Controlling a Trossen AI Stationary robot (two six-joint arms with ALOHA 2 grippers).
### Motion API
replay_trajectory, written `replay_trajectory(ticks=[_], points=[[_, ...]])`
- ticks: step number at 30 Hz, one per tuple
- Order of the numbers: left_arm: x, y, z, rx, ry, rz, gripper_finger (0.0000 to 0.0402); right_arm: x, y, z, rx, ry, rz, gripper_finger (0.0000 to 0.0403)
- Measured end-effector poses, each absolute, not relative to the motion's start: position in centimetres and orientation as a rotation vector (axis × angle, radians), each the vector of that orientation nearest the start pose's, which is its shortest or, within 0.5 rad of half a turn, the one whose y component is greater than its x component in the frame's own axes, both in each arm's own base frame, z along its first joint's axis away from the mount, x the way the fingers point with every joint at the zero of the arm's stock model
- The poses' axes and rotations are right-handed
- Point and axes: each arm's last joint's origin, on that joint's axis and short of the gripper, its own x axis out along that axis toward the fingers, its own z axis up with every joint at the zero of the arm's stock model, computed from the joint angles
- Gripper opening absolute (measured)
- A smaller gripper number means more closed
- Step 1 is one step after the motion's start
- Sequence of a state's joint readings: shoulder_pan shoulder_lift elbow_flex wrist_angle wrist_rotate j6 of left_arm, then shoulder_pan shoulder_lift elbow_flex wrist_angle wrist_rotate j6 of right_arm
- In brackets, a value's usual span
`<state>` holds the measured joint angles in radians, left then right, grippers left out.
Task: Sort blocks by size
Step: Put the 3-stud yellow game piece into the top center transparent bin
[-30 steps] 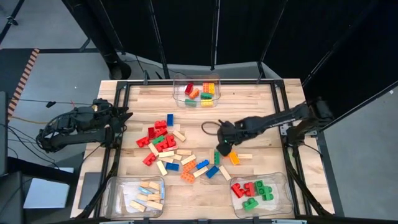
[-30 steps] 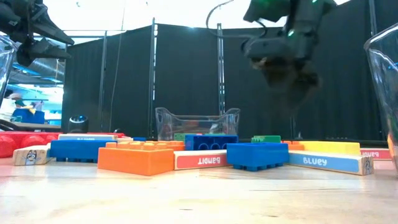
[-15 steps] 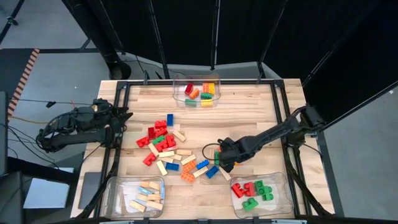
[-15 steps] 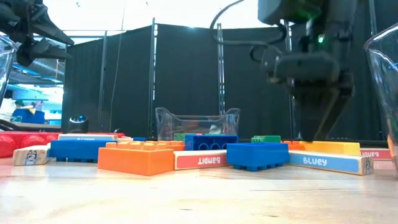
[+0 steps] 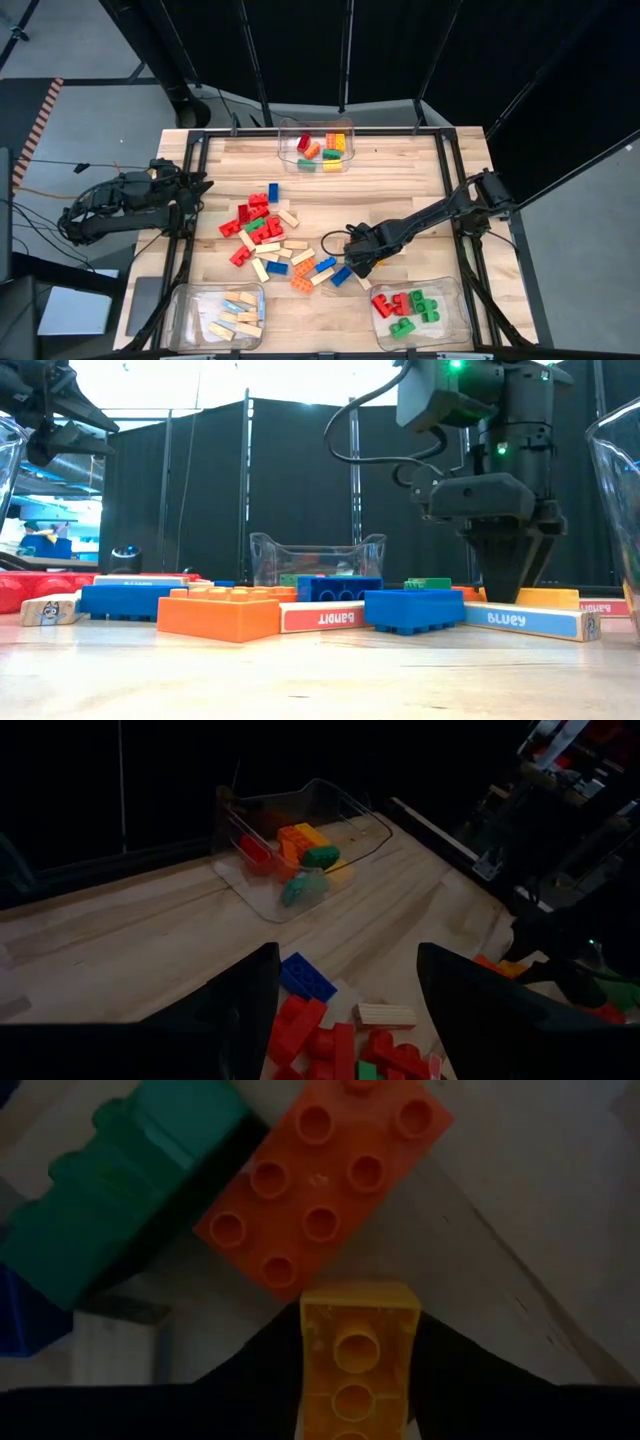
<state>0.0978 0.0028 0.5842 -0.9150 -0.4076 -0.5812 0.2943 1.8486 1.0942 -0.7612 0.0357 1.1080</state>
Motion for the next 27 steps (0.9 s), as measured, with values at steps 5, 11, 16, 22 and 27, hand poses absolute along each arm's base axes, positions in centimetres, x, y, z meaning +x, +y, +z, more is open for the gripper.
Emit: replay_trajectory(ticks=[5,11,16,22,27], points=[[1.6,1.3,25.8,-0.511,0.178,0.582,0.0245,30.3,8.7,14.9,0.681,1.381,-0.597,0.0149],[1.6,1.3,25.8,-0.511,0.178,0.582,0.0245,31.1,6.8,19.3,0.728,1.21,-0.581,0.0149],[1.6,1.3,25.8,-0.511,0.178,0.582,0.0245,33.1,3.1,23.2,0.665,0.961,-0.636,0.0149],[1.6,1.3,25.8,-0.511,0.178,0.582,0.0245,36.2,-4.8,25.7,0.573,0.571,-0.74,0.0149],[1.6,1.3,25.8,-0.512,0.178,0.582,0.0245,36.1,-12.1,26.7,0.569,0.364,-0.838,0.0149]])
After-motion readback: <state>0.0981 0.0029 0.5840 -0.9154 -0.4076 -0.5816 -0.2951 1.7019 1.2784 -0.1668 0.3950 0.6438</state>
